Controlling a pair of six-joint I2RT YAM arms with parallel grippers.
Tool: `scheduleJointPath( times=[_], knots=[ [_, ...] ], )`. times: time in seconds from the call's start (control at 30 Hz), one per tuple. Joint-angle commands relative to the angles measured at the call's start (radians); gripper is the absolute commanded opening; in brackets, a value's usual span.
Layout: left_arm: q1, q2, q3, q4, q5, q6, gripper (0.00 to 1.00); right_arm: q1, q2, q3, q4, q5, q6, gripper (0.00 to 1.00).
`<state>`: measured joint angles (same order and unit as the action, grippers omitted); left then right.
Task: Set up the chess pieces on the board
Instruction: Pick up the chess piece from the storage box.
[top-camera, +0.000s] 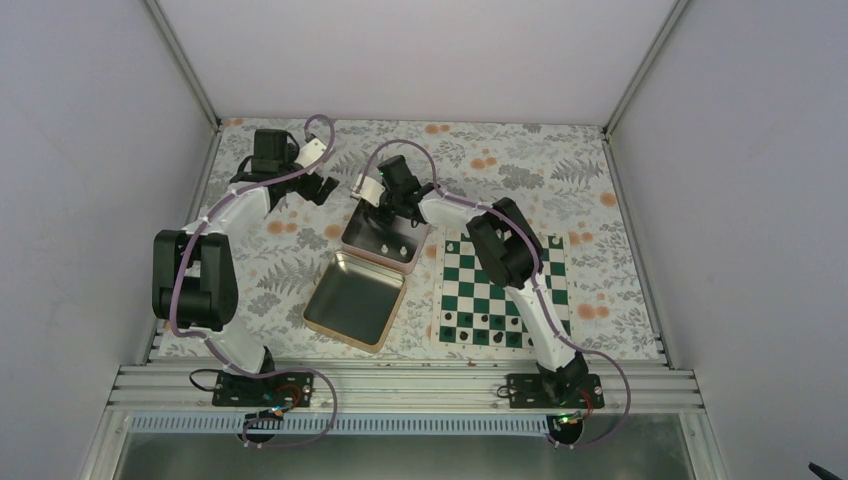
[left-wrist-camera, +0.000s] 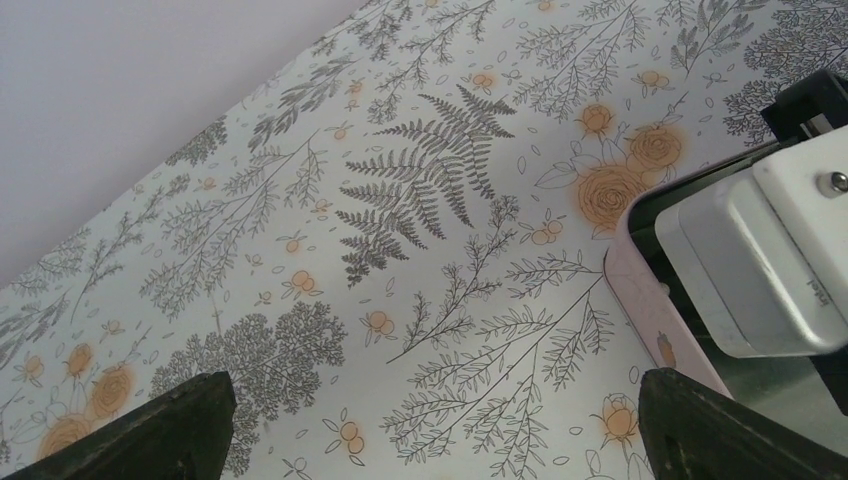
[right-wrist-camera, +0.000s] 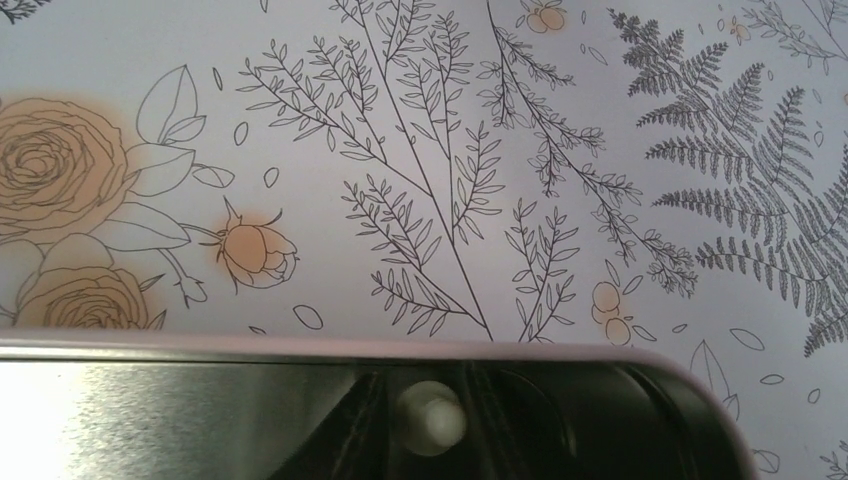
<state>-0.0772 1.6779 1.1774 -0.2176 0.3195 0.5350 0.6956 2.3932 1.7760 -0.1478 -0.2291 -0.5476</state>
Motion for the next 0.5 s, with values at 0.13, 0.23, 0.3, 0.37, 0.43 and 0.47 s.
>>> scheduleJointPath(
  times=[0.13, 0.23, 0.3, 0.37, 0.43, 0.47],
  knots=[
    [0.007, -0.021, -0.007, 0.017, 0.024, -0.009, 1.0, 0.013, 0.004, 0.009, 0.0, 0.006, 0.0, 0.12],
    [0.006, -0.023, -0.005, 0.014, 0.024, -0.009, 1.0, 0.013, -0.012, -0.007, 0.004, 0.005, 0.0, 0.09],
    [0.007, -0.023, -0.005, 0.014, 0.023, -0.009, 1.0, 0.013, -0.03, -0.018, 0.004, 0.002, 0.001, 0.08],
    [0.005, -0.023, -0.003, 0.013, 0.021, -0.009, 1.0, 0.012, -0.056, -0.03, 0.001, -0.002, 0.004, 0.08],
    [0.006, -0.024, -0.004, 0.012, 0.02, -0.009, 1.0, 0.009, -0.103, -0.051, -0.004, -0.007, 0.008, 0.07],
    [0.006, -0.025, -0.002, 0.011, 0.018, -0.01, 1.0, 0.005, -0.128, -0.064, -0.006, -0.014, 0.013, 0.07]
  ],
)
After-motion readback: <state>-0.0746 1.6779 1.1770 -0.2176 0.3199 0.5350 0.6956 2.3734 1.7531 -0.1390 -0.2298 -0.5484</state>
